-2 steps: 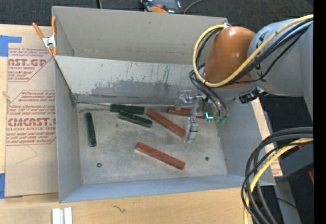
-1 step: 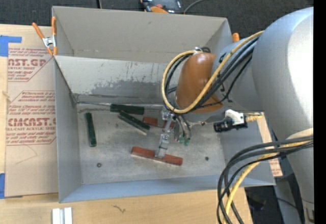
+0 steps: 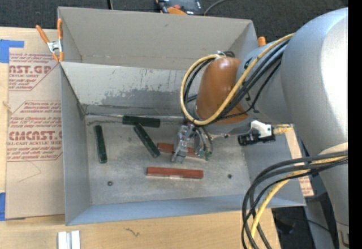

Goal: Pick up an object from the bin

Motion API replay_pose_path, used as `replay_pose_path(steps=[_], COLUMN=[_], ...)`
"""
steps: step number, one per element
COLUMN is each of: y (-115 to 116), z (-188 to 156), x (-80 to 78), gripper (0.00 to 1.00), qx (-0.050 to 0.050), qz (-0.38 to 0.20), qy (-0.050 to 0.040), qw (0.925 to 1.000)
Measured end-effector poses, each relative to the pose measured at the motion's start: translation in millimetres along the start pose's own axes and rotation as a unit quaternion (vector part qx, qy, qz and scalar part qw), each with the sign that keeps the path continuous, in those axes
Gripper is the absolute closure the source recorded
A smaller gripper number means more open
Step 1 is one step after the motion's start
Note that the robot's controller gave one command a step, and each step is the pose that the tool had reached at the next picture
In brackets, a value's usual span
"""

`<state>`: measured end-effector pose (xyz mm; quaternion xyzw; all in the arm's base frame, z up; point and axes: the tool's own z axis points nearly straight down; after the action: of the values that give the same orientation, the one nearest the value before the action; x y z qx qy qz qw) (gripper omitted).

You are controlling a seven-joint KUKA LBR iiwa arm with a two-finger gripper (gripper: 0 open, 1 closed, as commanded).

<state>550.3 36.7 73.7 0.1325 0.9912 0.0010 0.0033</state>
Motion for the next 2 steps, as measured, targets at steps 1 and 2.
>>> replay_pose_path(steps=[1,2], y=[-9,-8], z=[-147,-106], x=[1.7,6.0], gripper=[1.0,1.0], qx=[0.0,0.002], qz=[0.006,0.038], qy=[-0.001,0.0042], qw=[1.0,0.9993])
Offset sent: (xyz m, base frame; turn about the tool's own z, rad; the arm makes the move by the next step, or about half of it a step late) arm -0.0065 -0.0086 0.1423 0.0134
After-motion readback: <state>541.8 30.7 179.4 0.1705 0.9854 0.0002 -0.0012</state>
